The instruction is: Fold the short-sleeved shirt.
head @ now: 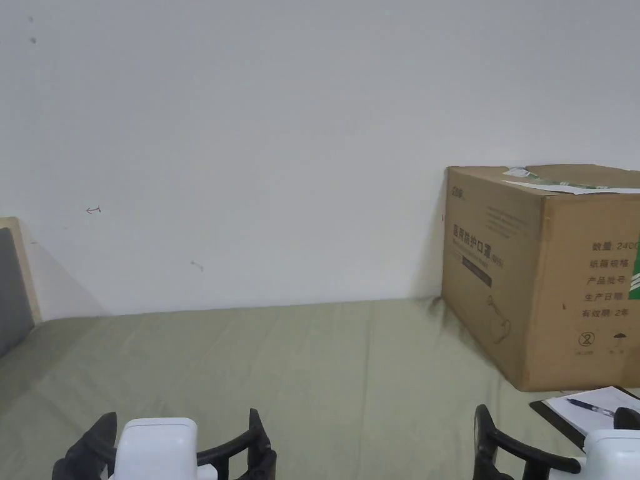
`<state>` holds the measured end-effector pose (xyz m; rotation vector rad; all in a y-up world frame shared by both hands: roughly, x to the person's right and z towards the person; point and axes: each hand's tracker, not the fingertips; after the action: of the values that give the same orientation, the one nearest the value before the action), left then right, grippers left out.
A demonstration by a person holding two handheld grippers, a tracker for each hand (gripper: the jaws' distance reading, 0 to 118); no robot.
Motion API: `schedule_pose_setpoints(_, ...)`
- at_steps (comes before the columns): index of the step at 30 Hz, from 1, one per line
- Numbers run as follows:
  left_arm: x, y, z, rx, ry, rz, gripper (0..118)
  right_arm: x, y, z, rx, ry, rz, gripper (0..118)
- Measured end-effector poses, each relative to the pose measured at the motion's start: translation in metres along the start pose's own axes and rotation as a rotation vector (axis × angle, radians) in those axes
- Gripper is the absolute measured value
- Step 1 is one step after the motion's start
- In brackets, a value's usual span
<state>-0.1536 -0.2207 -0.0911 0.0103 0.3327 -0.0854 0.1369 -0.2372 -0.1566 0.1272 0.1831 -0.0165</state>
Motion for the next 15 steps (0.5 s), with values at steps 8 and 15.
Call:
schedule_pose_setpoints(8, 0.0009, 0.0050, 0.0029, 0.028, 0.003, 0.015, 118, -0.0050, 0.0030, 0.0029, 0.029, 0.009, 0.026, 118)
schedule_pose_setpoints(15, 0.0026, 0.0074, 0.0086, 0.047, 0.012, -0.015, 0, -0.0096, 0.0051, 0.0055, 0.053, -0.009, 0.084, 7)
